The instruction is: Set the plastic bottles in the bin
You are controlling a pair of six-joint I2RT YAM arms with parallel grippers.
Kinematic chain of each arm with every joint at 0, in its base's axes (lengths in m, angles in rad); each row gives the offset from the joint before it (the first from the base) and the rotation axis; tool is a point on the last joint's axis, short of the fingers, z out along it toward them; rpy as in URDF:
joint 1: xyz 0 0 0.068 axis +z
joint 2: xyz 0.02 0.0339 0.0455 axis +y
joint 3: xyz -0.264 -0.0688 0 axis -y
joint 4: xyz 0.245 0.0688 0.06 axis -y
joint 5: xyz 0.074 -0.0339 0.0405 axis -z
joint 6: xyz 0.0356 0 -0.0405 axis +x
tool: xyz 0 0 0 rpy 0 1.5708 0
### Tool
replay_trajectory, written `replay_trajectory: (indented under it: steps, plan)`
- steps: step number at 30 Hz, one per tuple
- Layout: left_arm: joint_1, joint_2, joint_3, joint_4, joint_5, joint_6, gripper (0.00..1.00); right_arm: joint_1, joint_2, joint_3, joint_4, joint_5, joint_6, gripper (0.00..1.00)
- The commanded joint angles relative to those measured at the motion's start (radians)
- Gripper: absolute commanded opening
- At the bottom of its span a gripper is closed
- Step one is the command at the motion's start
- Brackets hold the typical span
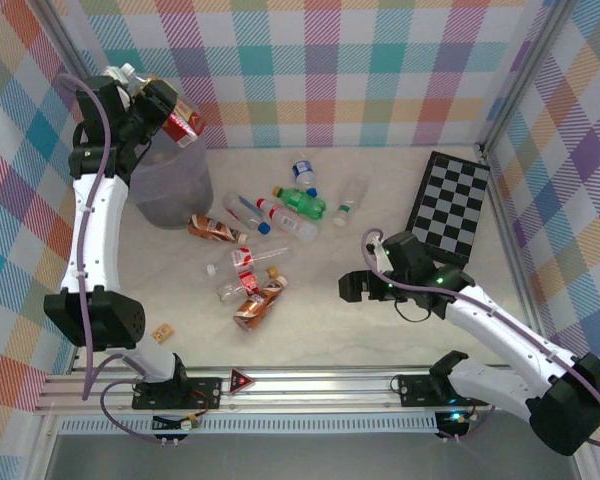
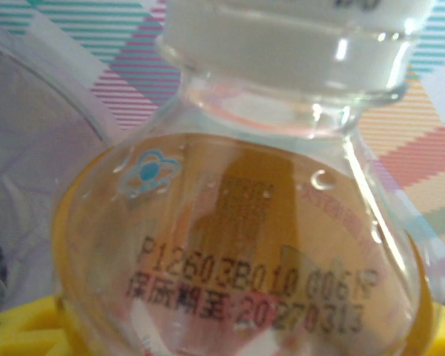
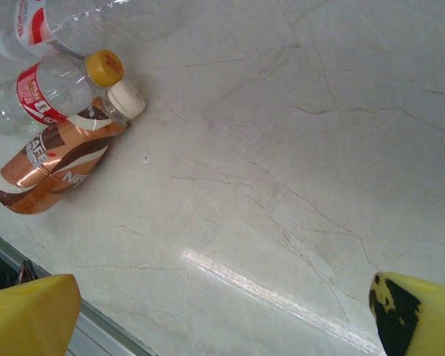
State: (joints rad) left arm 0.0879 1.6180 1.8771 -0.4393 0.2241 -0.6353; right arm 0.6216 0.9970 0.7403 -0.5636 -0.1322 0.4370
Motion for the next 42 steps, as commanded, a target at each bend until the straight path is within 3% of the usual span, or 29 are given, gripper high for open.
replay_trajectory:
  steps: [1,8,13,23,27,31,33,42]
  plan:
    - [0.041,0.036,0.045,-0.004,-0.091,-0.006,0.35,-0.003,-0.039,-0.027,-0.034,0.029,0.008,0.99]
    - [0.087,0.134,0.134,-0.052,-0.169,-0.001,0.32,-0.003,-0.045,-0.044,-0.054,0.022,0.014,1.0]
    - [0.087,0.28,0.291,-0.204,-0.16,0.075,0.32,-0.003,-0.037,-0.053,-0.039,0.019,0.022,0.99]
    - [0.067,0.444,0.354,-0.301,-0.109,0.156,0.38,-0.003,-0.023,-0.052,-0.034,0.011,0.03,1.0]
    - [0.059,0.48,0.355,-0.338,-0.098,0.181,0.48,-0.003,-0.025,-0.056,-0.031,0.011,0.034,0.99]
    - [0.054,0.478,0.338,-0.336,-0.092,0.191,0.75,-0.003,-0.026,-0.058,-0.034,0.014,0.034,0.99]
    - [0.055,0.472,0.333,-0.334,-0.094,0.195,0.82,-0.003,-0.027,-0.058,-0.033,0.017,0.034,0.99]
    - [0.055,0.421,0.326,-0.335,-0.117,0.224,0.86,-0.005,-0.037,-0.063,-0.029,0.057,0.052,0.99]
